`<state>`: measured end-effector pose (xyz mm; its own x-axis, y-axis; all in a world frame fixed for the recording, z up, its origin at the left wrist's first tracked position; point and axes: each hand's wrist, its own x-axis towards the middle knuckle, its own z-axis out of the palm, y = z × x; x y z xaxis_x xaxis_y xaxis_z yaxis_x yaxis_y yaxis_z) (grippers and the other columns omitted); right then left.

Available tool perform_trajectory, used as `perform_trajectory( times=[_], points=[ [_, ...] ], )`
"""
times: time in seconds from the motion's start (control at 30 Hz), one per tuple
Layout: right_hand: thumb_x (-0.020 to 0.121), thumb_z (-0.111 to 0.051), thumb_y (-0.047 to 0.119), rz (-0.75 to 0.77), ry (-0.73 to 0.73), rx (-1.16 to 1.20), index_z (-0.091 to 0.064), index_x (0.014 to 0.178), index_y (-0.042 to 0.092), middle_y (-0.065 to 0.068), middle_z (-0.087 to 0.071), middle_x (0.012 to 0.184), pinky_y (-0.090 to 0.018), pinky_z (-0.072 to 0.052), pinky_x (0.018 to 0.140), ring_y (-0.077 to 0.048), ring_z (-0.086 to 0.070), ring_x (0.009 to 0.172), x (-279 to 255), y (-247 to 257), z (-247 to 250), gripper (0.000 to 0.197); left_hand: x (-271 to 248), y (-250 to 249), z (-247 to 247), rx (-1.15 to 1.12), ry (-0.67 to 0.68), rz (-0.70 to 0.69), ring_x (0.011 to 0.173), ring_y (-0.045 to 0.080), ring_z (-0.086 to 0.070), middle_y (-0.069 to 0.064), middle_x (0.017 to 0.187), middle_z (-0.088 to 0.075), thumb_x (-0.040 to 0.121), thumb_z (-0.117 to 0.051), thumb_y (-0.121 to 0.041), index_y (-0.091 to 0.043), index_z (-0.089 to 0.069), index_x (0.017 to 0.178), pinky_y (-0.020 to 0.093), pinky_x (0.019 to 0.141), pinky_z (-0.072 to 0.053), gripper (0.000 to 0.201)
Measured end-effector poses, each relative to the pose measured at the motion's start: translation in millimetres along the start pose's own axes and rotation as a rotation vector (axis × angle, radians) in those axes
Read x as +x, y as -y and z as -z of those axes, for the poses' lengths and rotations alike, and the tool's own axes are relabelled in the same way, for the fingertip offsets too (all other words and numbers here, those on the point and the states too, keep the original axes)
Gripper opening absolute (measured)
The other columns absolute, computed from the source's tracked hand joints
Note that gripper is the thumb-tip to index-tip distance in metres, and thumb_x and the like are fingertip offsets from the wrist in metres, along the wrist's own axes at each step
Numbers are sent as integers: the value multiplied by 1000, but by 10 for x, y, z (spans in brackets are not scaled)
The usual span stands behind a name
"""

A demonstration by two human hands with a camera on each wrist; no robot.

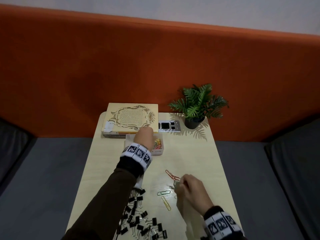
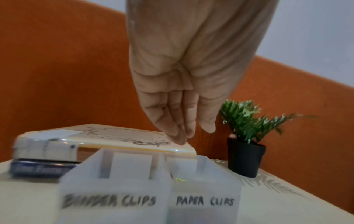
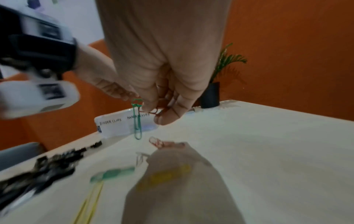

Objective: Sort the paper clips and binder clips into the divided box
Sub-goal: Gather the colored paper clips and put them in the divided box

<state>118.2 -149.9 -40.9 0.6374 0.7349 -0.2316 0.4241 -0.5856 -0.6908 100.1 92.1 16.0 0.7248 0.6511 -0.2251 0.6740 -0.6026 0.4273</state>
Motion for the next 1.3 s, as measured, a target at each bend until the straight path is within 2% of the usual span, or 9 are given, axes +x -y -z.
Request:
perform_trajectory(
  times=[0.17,0.33,0.43,0.6,0.8,1.0,1.13,1.23,1.3],
  points=[
    [80,-58,1,110,-121,18,-51,72,16,-7,-60,75,-31,-40,66,-24,-54,72,563,464,114,18,-806,390,-127,-99,50,-29,95,22,-65,4,101,-73,89,-60,-25,-15,-70,102,32,86,-53,19],
    [83,-60,7,95,-87,-64,-47,71,13,-11,-59,78,-27,-35,64,-25,-53,75,1222,877,14,18,-1361,630,-395,-92,160,-7,95,14,-66,1,103,-73,89,-60,-23,-17,-67,110,26,86,-52,23],
    [85,-59,12,49,-17,-98,-58,95,4,-17,-65,99,-35,-47,78,-32,-59,92,1421,989,23,13,-1490,612,-579,-99,182,-17,93,14,-65,2,102,-73,91,-58,-22,-15,-67,109,23,81,-51,21],
    [87,-52,5,74,-83,-182,-63,97,3,-20,-66,101,-36,-46,83,-33,-60,94,1129,554,218,15,-1498,444,-848,-49,231,-65,99,18,-62,4,110,-65,92,-57,-24,-13,-62,111,28,85,-51,22],
    [86,-53,7,67,87,-204,-61,88,12,-12,-60,93,-32,-41,74,-28,-55,86,524,-138,103,10,-1406,255,-1076,118,325,-221,110,23,-47,6,126,-44,77,-75,-16,-11,-48,121,34,90,-49,52],
    [83,-49,3,199,276,-421,-32,138,29,-3,-38,143,-44,-38,96,-25,-34,126,368,-95,-26,63,-1299,280,-1169,153,339,-308,108,24,-49,7,120,-53,76,-73,-8,-10,-57,116,38,85,-51,43],
    [85,-48,0,281,306,-447,-48,129,19,-6,-45,140,-42,-40,96,-27,-39,126,376,-133,24,48,-1315,280,-1167,225,348,-347,103,28,-55,12,108,-59,87,-61,-8,-2,-61,101,39,75,-52,16],
    [82,-53,3,358,307,-305,-63,99,10,-9,-63,111,-40,-45,88,-25,-54,105,210,-231,83,20,-1356,302,-1188,257,328,-363,100,28,-56,12,107,-59,94,-51,-8,-2,-60,98,38,73,-50,12],
    [82,-48,9,310,228,-214,-61,102,14,-4,-62,110,-34,-45,91,-18,-54,102,96,-324,166,25,-1383,319,-1208,269,308,-359,97,28,-56,12,106,-58,94,-48,-5,-3,-59,96,34,67,-44,11]
  ],
)
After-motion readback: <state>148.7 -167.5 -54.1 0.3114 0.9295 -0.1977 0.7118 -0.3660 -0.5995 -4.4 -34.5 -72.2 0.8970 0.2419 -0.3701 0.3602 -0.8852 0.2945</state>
